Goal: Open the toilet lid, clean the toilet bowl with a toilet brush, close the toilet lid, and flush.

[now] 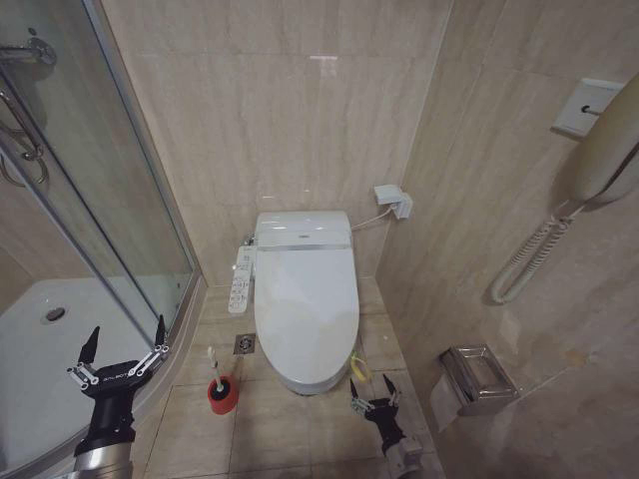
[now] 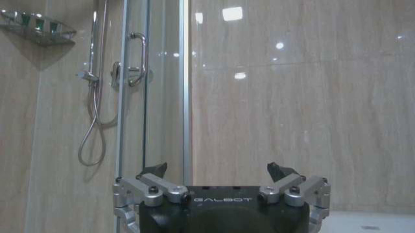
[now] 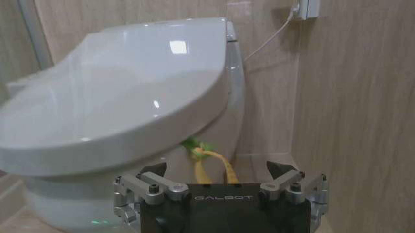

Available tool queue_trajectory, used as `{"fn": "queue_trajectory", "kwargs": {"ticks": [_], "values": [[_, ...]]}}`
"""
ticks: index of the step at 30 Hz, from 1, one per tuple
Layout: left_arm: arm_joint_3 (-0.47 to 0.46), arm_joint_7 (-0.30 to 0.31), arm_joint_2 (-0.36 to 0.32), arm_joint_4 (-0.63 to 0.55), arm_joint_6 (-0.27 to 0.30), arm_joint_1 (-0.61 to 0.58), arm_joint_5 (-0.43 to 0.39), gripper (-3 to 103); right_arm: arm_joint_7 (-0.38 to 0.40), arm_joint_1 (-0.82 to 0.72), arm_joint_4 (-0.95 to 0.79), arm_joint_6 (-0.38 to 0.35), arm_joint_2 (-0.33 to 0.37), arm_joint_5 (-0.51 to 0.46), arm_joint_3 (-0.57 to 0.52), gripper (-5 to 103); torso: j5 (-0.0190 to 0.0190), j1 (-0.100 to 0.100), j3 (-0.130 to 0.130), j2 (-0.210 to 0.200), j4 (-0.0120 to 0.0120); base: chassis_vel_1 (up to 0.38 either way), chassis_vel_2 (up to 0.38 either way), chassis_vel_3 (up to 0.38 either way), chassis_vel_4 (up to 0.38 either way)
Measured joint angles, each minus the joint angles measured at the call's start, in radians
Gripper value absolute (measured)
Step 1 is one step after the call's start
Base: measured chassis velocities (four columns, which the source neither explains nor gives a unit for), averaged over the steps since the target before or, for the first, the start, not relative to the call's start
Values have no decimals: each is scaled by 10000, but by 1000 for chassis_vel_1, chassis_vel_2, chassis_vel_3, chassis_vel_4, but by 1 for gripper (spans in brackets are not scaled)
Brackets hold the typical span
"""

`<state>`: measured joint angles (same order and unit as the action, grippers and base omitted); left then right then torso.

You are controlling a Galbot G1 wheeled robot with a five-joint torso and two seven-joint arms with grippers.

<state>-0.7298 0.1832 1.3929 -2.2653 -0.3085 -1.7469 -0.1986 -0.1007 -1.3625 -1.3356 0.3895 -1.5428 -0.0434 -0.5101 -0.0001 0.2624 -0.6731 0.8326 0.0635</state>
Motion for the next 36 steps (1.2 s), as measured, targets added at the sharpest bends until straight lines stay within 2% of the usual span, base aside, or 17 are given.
{"fn": "queue_trajectory", "kwargs": {"ticks": [17,27,28,34,35,36], "values": [[0,0,0,0,0,0,0,100,899,1696,2473,1214,-215,1097,-317,100,1,0,-1,0,0,0,0,0,0],[0,0,0,0,0,0,0,100,1069,1994,2782,1425,-75,1230,-381,100,1,0,0,0,0,0,0,0,0],[0,0,0,0,0,0,0,100,1031,1934,2725,1467,-46,1220,-381,83,1,0,0,0,0,0,0,0,0],[0,0,0,0,0,0,0,100,958,1587,2423,1609,52,1039,-376,83,1,0,0,0,2,0,0,0,0],[0,0,0,0,0,0,0,100,960,1535,2363,1638,59,998,-374,55,1,0,0,0,1,0,0,0,0],[0,0,0,0,0,0,0,100,960,1535,2363,1638,59,998,-374,55,1,0,0,0,1,0,0,0,0]]}}
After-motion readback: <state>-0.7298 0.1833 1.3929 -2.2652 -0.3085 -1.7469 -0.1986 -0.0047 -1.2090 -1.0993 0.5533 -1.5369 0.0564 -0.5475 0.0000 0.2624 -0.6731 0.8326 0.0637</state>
